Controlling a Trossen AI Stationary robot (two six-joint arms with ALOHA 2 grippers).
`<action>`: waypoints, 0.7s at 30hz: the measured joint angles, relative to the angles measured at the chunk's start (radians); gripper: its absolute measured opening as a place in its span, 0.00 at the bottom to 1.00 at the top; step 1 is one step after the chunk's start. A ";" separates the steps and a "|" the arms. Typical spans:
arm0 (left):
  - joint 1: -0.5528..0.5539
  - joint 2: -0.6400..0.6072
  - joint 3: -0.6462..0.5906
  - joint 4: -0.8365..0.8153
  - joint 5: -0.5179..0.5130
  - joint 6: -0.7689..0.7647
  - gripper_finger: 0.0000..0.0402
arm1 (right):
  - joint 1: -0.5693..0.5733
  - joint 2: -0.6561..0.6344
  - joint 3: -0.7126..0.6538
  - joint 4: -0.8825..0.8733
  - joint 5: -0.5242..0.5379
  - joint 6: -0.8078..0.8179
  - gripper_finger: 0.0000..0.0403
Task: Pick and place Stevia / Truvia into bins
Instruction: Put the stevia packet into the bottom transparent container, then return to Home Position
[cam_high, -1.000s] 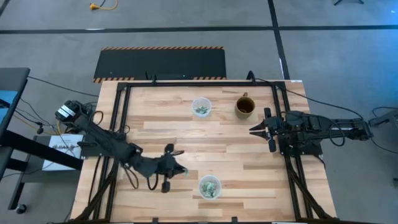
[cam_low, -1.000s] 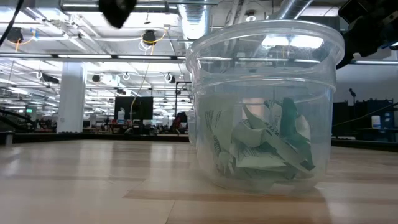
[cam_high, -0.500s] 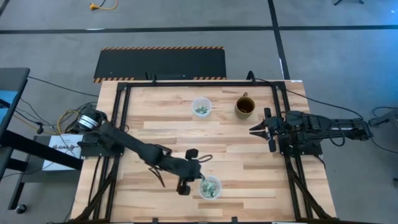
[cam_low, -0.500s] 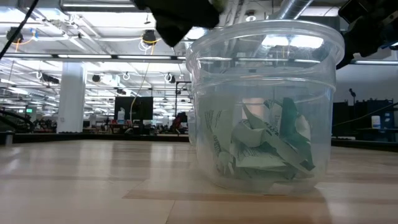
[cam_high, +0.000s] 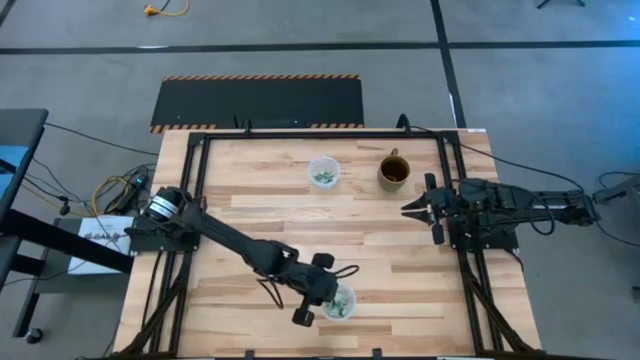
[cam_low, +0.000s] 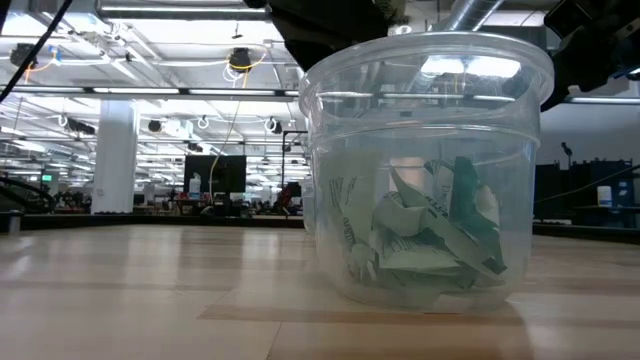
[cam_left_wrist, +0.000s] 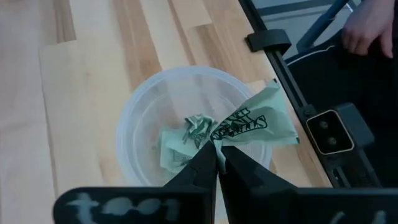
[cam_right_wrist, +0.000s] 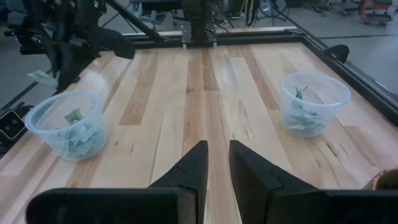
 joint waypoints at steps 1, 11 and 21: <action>0.000 0.000 0.000 -0.003 0.003 0.000 0.00 | 0.000 0.000 0.000 0.000 0.000 0.000 0.15; 0.001 0.000 0.000 0.004 0.003 0.013 0.08 | 0.000 0.000 0.000 -0.001 0.000 0.000 0.15; 0.002 0.000 0.000 0.013 0.022 0.007 0.30 | 0.000 0.000 0.000 -0.001 0.000 0.000 0.15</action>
